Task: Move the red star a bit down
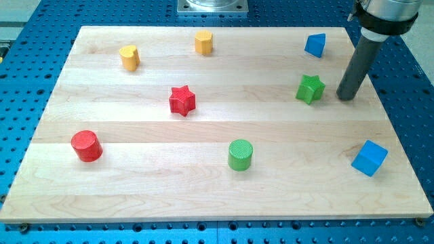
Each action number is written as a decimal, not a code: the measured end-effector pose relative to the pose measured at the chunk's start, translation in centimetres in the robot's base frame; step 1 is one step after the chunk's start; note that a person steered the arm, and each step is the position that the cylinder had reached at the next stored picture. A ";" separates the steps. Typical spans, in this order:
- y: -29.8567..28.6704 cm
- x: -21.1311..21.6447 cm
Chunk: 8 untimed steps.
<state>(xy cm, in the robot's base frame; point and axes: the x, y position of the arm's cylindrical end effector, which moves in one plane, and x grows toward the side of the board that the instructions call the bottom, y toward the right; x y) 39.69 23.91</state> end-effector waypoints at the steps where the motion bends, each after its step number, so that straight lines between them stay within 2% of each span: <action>1: -2.3 0.0; 2: -4.9 -3.1; 3: -7.3 -8.5; 4: -16.7 -5.9; 5: -24.1 -1.1; 7: -28.5 0.6; 8: -28.5 0.6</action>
<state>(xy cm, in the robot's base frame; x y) 40.34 -4.62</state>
